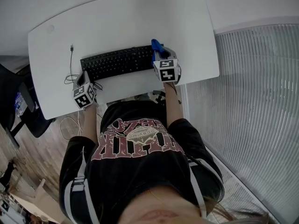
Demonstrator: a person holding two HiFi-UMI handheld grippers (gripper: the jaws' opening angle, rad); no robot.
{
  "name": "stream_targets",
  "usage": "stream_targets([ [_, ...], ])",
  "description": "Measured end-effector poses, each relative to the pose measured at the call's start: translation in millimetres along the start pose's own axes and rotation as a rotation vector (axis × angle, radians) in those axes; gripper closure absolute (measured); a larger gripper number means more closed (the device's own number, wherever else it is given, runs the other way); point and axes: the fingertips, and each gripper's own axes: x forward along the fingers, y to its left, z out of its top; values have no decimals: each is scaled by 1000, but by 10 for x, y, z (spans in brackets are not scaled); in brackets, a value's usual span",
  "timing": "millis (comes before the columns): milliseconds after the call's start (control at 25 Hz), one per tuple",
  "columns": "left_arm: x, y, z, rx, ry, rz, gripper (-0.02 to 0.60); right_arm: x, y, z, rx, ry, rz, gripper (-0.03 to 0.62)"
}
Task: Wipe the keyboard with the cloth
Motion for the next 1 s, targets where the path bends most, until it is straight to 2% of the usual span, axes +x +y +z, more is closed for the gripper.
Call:
stream_targets([
  [200,-74,62,7,0,-5,-19,552,-98,308,119,-26,-10,28,530],
  [480,-125,136,-35,4,-6,-39,552,-274,824,461,-53,-77,95,530],
  [680,-145,221,-112,7,6,-53,552,-358,1349,796,-80,-160,192,530],
  [1000,-132,169,-126,41,11,-102,552,-297,2188,910,-111,-174,360,530],
])
